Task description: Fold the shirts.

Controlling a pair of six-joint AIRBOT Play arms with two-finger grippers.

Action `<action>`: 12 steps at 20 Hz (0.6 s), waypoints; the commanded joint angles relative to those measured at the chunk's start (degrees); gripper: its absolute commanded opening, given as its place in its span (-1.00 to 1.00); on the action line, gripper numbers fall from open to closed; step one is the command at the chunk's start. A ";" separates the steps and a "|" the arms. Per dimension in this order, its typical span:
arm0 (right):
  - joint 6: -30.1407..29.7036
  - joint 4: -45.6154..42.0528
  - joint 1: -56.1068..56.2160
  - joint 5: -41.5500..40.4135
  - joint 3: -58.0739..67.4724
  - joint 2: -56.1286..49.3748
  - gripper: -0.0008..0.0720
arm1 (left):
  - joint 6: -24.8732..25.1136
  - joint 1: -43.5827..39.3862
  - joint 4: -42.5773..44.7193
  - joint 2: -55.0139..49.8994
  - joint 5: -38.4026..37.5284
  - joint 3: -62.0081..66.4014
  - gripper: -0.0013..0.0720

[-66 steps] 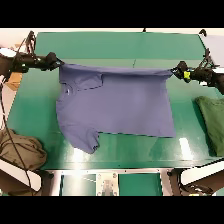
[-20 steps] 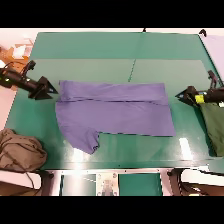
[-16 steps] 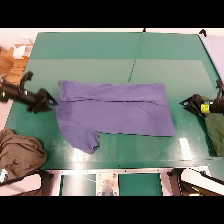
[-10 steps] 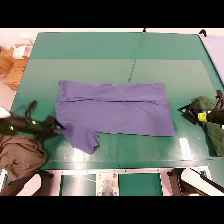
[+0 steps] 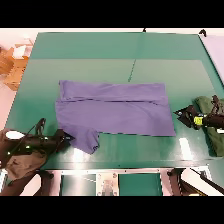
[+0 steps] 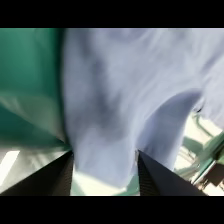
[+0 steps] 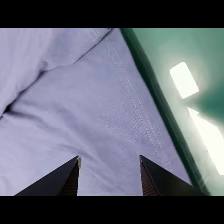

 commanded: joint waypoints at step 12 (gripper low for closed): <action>17.05 -17.14 -8.59 10.29 -5.11 5.53 0.24 | 5.95 -4.96 -2.12 0.13 1.25 1.36 -0.89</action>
